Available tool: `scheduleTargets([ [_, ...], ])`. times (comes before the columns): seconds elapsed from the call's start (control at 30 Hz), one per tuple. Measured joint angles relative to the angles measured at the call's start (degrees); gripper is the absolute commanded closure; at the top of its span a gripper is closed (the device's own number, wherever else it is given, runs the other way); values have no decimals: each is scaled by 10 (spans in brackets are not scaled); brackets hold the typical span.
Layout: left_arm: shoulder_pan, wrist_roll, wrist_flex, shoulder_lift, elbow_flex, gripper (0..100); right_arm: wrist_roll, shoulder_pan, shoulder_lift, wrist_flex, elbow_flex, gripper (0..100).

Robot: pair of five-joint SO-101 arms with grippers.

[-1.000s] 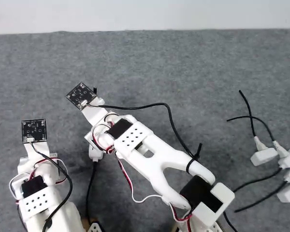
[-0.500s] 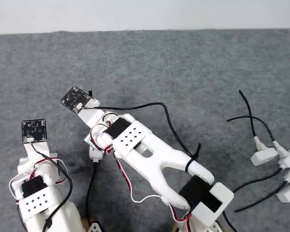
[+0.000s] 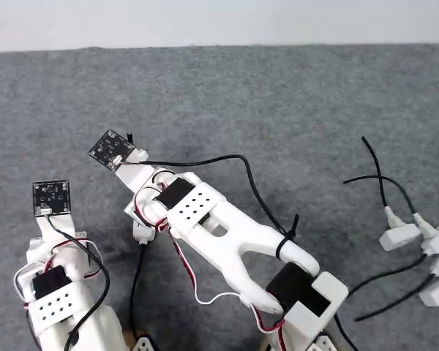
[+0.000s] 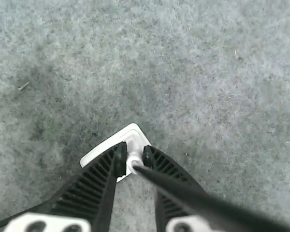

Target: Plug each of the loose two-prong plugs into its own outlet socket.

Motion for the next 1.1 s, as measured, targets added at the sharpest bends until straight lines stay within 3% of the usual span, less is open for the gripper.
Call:
scheduleTargets([
  [0.83,0,0,0,0,0,987,65,-3,26,105,-93,991],
  [1.1,0,0,0,0,0,987,67,-3,42,69,-77,991],
])
